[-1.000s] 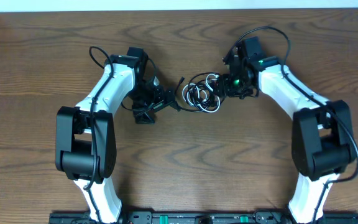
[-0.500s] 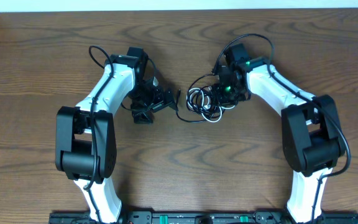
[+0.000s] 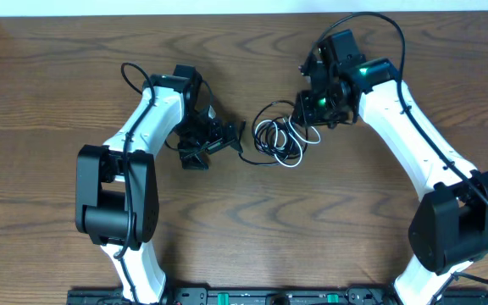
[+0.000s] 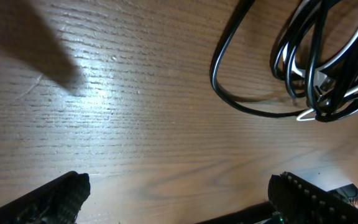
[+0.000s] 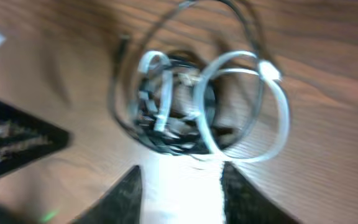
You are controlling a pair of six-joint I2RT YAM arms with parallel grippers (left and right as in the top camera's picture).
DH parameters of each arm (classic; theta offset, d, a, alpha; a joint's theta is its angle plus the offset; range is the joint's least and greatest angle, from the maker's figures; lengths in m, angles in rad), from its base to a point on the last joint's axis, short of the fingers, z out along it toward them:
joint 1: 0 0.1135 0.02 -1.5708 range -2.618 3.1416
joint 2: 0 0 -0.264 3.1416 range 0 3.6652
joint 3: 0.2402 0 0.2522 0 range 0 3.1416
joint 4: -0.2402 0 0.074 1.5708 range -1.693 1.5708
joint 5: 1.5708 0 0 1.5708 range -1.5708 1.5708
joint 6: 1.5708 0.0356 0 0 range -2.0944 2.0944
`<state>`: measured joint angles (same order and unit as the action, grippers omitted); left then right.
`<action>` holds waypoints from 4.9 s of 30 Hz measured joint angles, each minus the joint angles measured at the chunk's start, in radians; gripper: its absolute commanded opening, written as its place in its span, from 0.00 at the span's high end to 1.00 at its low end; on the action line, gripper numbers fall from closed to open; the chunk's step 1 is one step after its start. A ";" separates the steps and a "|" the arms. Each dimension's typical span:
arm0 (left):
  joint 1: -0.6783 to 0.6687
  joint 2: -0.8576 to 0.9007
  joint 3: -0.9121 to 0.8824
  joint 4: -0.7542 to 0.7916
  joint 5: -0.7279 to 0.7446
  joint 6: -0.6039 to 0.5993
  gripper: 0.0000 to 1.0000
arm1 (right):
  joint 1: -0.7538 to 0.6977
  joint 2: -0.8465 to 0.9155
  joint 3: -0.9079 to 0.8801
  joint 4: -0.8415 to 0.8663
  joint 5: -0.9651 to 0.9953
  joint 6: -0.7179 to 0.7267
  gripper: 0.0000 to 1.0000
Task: Untangle cables
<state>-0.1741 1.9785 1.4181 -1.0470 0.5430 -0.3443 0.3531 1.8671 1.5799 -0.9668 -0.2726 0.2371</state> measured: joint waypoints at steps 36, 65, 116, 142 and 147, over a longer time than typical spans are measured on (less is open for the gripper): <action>0.000 0.000 0.000 0.000 0.000 0.000 0.02 | 0.081 0.007 -0.335 0.346 0.242 -0.148 0.99; 0.000 0.000 0.000 -0.003 -0.053 -0.004 0.02 | 0.076 -0.663 -0.205 1.000 0.212 0.208 0.99; 0.000 0.000 -0.004 0.011 -0.053 -0.019 0.02 | -0.269 -0.405 -0.285 -0.076 0.175 -0.017 0.01; 0.000 0.000 -0.004 0.005 -0.053 -0.019 0.02 | -0.262 -0.274 -0.801 0.755 0.060 0.089 0.71; 0.000 0.000 -0.004 0.005 -0.053 -0.019 0.02 | -0.262 -0.256 -0.801 0.767 0.028 0.093 0.89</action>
<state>-0.1741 1.9785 1.4139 -1.0416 0.4904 -0.3630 0.0910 1.6112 0.7784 -0.1997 -0.2443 0.3298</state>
